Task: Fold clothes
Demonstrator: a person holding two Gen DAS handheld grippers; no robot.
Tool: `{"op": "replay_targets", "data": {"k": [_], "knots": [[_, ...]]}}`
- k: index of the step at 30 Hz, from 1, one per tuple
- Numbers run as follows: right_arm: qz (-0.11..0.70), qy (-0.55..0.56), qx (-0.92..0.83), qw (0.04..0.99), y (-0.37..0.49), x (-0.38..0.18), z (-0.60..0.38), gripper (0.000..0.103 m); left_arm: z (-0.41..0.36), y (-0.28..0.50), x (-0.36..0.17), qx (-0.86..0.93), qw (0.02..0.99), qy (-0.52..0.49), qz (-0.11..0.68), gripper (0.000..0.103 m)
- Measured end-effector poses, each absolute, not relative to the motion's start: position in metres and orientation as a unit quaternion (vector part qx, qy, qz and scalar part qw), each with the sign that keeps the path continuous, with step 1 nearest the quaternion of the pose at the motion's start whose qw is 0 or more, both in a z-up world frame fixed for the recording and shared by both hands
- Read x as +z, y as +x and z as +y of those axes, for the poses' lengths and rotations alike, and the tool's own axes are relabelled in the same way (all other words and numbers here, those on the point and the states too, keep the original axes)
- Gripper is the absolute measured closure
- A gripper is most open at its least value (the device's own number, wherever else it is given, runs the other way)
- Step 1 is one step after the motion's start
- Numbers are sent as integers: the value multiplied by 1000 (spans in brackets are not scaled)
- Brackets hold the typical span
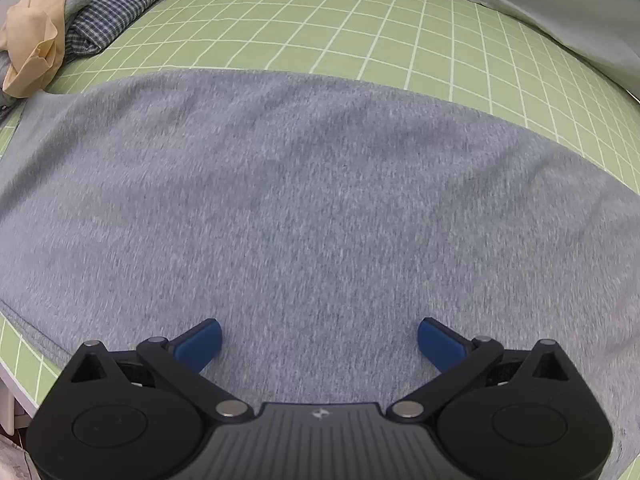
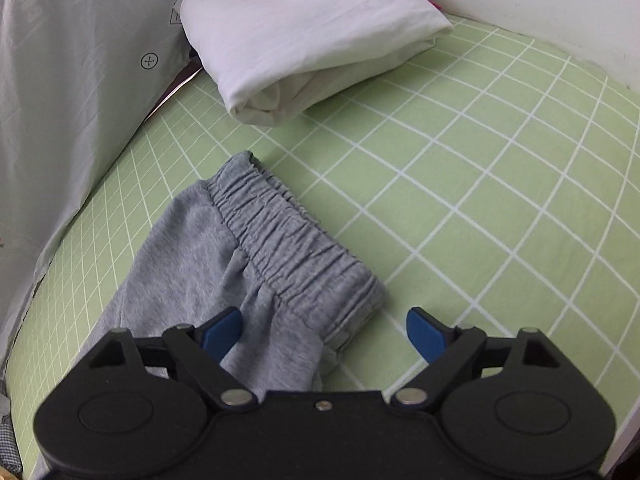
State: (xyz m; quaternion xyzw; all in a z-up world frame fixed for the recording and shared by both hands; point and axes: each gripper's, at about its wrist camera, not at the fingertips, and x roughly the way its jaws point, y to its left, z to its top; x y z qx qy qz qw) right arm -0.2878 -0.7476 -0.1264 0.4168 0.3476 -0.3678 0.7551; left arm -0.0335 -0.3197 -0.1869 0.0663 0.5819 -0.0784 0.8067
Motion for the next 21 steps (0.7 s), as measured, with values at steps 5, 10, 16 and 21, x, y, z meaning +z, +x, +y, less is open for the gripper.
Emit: {"op": "replay_targets", "data": {"k": [5,10,16,21], "knots": [[342,385,-373,771,-286,-115,-748,77,-318,-35,-187,-87,810,69,575,0],[327,408,-389,758,-311,-118,-764,78,-317,-43,-189,-90,822,69,557,0],[371,313,-400,777,-302,-115,-742,51,-316,-47,-190,-91,831,67,545,0],[323,289,-373,820,-301,-85,-716,18,-318,-47,-189,-93,831,68,544,0]]}}
